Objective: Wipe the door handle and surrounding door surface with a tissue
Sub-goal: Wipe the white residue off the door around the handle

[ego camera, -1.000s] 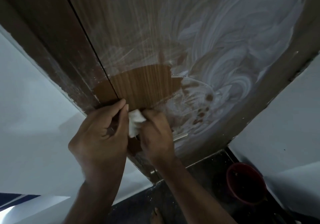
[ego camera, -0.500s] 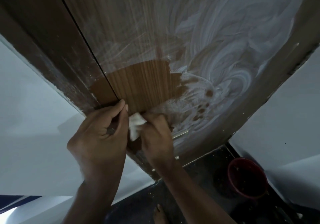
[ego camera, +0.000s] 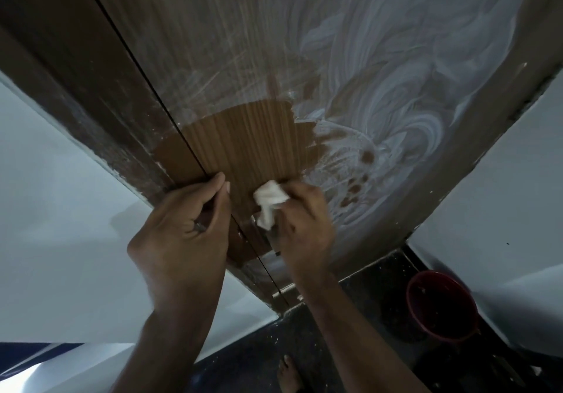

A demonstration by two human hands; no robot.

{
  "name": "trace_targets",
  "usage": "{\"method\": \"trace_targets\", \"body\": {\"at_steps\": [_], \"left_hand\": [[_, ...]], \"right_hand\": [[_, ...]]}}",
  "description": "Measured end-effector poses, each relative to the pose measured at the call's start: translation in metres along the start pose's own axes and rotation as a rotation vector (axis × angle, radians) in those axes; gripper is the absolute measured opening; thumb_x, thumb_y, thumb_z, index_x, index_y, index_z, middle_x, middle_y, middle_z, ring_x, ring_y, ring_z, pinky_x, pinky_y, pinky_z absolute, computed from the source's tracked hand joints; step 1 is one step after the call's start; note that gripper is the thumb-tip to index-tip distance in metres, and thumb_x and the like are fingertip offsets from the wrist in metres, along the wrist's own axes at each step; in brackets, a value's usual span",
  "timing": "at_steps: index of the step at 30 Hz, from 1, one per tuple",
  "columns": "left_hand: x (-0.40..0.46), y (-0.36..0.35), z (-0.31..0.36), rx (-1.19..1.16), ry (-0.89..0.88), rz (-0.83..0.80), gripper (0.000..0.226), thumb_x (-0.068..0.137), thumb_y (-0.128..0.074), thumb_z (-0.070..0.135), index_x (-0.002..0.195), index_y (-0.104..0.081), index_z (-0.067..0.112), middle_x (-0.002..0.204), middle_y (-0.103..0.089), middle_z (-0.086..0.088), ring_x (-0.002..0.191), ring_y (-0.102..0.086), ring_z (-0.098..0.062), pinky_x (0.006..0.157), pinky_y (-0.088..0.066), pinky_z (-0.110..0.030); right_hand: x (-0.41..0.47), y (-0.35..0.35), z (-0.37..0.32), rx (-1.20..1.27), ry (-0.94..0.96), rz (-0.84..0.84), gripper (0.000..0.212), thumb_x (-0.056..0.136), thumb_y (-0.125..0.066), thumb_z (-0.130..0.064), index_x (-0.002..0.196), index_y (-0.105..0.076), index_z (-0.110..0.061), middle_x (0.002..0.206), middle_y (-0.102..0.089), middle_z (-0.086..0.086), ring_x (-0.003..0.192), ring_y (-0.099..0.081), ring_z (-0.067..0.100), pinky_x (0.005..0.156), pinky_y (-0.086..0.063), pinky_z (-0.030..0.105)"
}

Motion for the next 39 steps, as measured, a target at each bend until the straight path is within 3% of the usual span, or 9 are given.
{"method": "trace_targets", "body": {"at_steps": [7,13,17,20,24,29,32,36,39], "left_hand": [[0.000,-0.001,-0.004,-0.035,0.036,0.008,0.018,0.096,-0.074,0.021,0.109,-0.079,0.009,0.098,-0.079,-0.006,0.080,-0.076,-0.017,0.072,-0.063,-0.036],[0.002,-0.001,0.001,0.031,-0.009,0.023,0.014,0.095,-0.075,0.019,0.104,-0.080,0.010,0.097,-0.078,-0.003,0.081,-0.074,-0.013,0.079,-0.050,-0.009],[-0.001,-0.007,0.000,0.026,-0.014,0.001,0.014,0.095,-0.075,0.019,0.105,-0.080,0.010,0.098,-0.078,-0.002,0.082,-0.074,-0.013,0.076,-0.051,-0.011],[-0.004,-0.012,0.007,0.034,-0.055,-0.033,0.013,0.094,-0.076,0.018,0.104,-0.081,0.010,0.097,-0.077,-0.001,0.082,-0.071,-0.010,0.080,-0.047,-0.004],[-0.003,-0.019,0.016,0.017,-0.124,-0.076,0.013,0.093,-0.076,0.014,0.104,-0.081,0.007,0.098,-0.074,0.003,0.085,-0.065,0.000,0.084,-0.045,0.000],[-0.001,-0.026,0.021,0.043,-0.150,-0.086,0.013,0.094,-0.075,0.016,0.104,-0.080,0.009,0.100,-0.066,0.012,0.086,-0.065,-0.002,0.079,-0.045,-0.002],[-0.001,-0.027,0.016,0.019,-0.104,-0.096,0.016,0.096,-0.074,0.019,0.107,-0.080,0.011,0.103,-0.071,0.008,0.086,-0.065,-0.001,0.082,-0.045,0.000],[-0.001,-0.029,0.014,-0.010,-0.078,-0.110,0.018,0.096,-0.073,0.021,0.111,-0.079,0.012,0.101,-0.076,0.000,0.080,-0.069,-0.007,0.081,-0.047,-0.002],[-0.001,-0.029,0.017,-0.015,-0.079,-0.102,0.016,0.095,-0.074,0.020,0.108,-0.080,0.012,0.100,-0.072,0.006,0.083,-0.064,0.001,0.082,-0.044,0.001]], "right_hand": [[0.014,0.023,0.015,0.140,-0.278,0.202,0.017,0.081,-0.068,0.013,0.092,-0.077,0.002,0.100,-0.065,0.018,0.094,-0.064,0.015,0.075,-0.056,0.021],[-0.012,-0.012,-0.031,0.138,-0.160,-0.055,0.034,0.084,-0.069,0.011,0.118,-0.064,0.010,0.123,-0.054,0.026,0.120,-0.054,0.020,0.097,-0.051,0.030],[-0.028,-0.036,-0.022,0.162,-0.201,-0.279,0.025,0.099,-0.055,-0.014,0.122,-0.063,-0.016,0.122,-0.059,-0.004,0.116,-0.050,-0.003,0.104,-0.044,0.025],[-0.006,-0.014,-0.011,0.144,-0.137,-0.141,0.022,0.094,-0.056,-0.003,0.113,-0.065,-0.009,0.112,-0.060,0.004,0.103,-0.061,0.022,0.096,-0.049,0.028],[0.006,0.028,0.028,-0.103,-0.171,0.135,0.008,0.087,-0.070,0.001,0.092,-0.073,0.004,0.096,-0.068,0.011,0.090,-0.061,0.015,0.080,-0.053,0.020],[-0.020,-0.017,-0.009,-0.060,-0.030,-0.175,0.018,0.092,-0.063,-0.001,0.107,-0.071,-0.001,0.101,-0.066,0.009,0.096,-0.057,0.014,0.090,-0.038,0.010],[-0.009,-0.004,0.023,0.008,-0.255,-0.136,0.017,0.093,-0.056,-0.003,0.099,-0.072,0.003,0.087,-0.066,-0.007,0.090,-0.058,-0.011,0.083,-0.044,0.004],[-0.013,0.050,0.092,-0.103,-0.648,0.201,0.005,0.085,-0.074,-0.008,0.089,-0.073,-0.011,0.092,-0.067,-0.001,0.078,-0.064,0.005,0.062,-0.051,0.011],[-0.012,0.042,0.086,-0.042,-0.668,0.217,0.007,0.084,-0.074,-0.005,0.089,-0.073,-0.010,0.093,-0.066,0.003,0.079,-0.062,0.005,0.063,-0.054,0.016]]}}
Point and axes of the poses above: each hand's wrist, its own x-axis towards the middle knuckle, its own y-axis out of the back of the hand, z = x × y, the point moved 10 cm from there along x, towards the middle knuckle
